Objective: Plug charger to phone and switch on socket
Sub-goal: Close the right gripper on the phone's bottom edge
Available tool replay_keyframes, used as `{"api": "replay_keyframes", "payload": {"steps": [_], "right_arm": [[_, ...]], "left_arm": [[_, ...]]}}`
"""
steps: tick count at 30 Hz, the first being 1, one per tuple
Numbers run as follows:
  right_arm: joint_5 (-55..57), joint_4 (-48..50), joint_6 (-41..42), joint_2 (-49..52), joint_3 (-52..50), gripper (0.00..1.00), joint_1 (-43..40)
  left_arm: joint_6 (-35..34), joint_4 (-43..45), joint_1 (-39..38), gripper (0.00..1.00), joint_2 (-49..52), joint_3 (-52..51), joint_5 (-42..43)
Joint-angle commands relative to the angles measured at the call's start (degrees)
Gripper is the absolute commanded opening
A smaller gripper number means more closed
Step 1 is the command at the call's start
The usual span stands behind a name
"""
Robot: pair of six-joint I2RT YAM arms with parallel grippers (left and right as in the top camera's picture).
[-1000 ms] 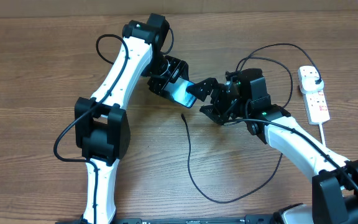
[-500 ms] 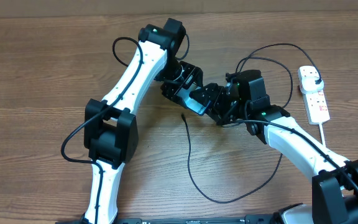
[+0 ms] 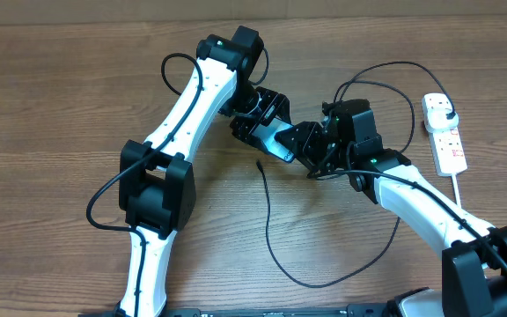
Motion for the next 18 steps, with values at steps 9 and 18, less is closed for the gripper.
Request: {"api": "replay_keyframes", "payload": {"steps": [9, 18], "right_arm": [[2.60, 0.55, -1.40, -0.11, 0.98, 0.36, 0.33], [3.54, 0.79, -1.36, -0.11, 0.98, 0.30, 0.33]], "left_arm": [[-1.27, -0.11, -1.29, 0.04, -2.49, 1.55, 2.80], [-1.68, 0.92, -2.62, 0.04, -2.49, 1.55, 2.56]]}}
